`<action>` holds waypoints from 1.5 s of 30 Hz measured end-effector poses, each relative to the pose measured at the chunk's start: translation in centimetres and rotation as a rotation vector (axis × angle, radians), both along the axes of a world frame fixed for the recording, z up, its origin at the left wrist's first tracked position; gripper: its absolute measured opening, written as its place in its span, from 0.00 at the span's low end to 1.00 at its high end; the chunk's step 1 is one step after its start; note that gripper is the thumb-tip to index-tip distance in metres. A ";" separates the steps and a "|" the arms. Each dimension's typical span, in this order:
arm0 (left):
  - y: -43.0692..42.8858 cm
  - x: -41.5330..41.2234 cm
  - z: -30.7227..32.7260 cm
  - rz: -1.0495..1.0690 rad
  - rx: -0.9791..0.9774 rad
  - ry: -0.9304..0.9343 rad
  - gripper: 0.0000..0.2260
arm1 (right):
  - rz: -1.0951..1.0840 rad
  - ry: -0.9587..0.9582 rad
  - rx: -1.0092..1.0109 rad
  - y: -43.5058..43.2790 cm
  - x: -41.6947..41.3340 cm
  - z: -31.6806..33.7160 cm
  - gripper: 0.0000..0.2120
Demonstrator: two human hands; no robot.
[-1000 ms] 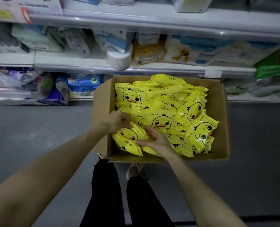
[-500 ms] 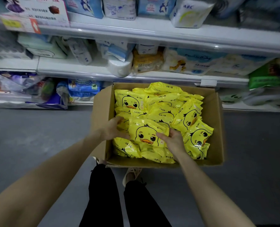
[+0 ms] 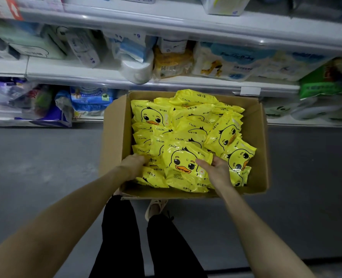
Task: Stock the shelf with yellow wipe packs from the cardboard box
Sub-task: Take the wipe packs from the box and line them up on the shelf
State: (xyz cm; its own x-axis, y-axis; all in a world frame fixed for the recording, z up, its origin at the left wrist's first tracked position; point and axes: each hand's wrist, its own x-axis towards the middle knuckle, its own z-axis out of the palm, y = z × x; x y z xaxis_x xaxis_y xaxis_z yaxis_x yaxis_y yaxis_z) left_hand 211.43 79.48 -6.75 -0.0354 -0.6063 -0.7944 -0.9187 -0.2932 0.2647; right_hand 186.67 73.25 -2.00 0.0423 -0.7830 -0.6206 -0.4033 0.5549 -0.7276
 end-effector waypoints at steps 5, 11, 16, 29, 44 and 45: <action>-0.9 2.1 3.7 0.080 -0.091 0.133 0.20 | -0.028 -0.025 -0.045 -1.3 0.6 2.0 0.09; -3.8 5.2 12.9 0.198 -0.342 0.259 0.12 | 0.028 -0.051 -0.173 -4.2 3.0 7.0 0.12; -5.1 7.9 23.1 0.261 -0.553 0.232 0.06 | 0.087 -0.157 -0.294 -8.1 6.2 15.0 0.15; -6.5 14.8 44.9 0.371 -1.011 0.237 0.06 | 0.225 -0.397 -0.710 -15.9 15.8 36.4 0.08; -18.0 26.1 53.7 0.311 -1.183 0.128 0.09 | 0.244 -0.360 -0.864 -25.7 29.5 46.1 0.08; -19.1 26.8 54.0 0.305 -1.189 0.116 0.08 | 0.231 -0.352 -0.866 -26.7 30.4 46.2 0.05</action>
